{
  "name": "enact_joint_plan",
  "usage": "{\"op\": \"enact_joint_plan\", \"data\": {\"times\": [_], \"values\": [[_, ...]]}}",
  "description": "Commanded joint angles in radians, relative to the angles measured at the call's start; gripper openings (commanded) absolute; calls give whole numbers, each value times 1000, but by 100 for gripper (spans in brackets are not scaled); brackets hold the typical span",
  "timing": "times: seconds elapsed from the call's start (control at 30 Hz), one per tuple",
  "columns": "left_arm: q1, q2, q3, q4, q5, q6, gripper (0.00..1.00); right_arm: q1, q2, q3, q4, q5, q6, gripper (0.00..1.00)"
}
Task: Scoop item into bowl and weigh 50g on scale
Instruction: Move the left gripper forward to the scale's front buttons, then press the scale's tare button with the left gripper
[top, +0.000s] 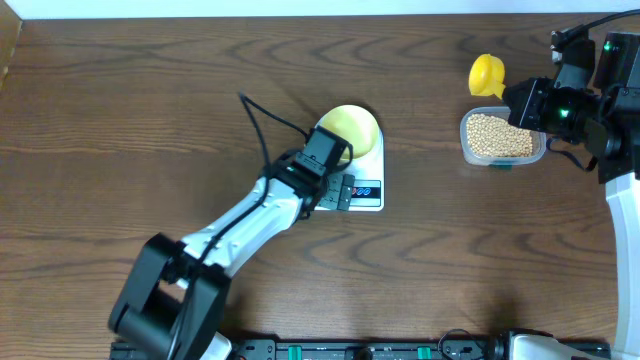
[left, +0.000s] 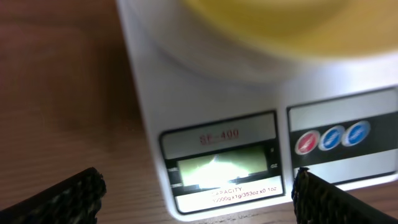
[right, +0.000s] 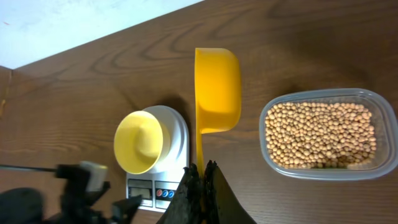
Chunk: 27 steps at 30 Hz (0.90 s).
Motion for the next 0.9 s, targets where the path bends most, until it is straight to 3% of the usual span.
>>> {"op": "enact_joint_plan", "data": {"times": [0.0, 0.53, 0.67, 0.87], "values": [[-31, 45, 6, 7, -31, 17, 98, -4, -6, -3, -1, -41, 36, 1], [-43, 48, 6, 106, 13, 13, 98, -4, -6, -3, -22, -18, 8, 1], [-43, 55, 6, 106, -72, -26, 98, -4, -6, -3, -32, -18, -4, 1], [-43, 72, 6, 114, -81, -32, 98, -4, -6, -3, -34, -18, -4, 1]]}}
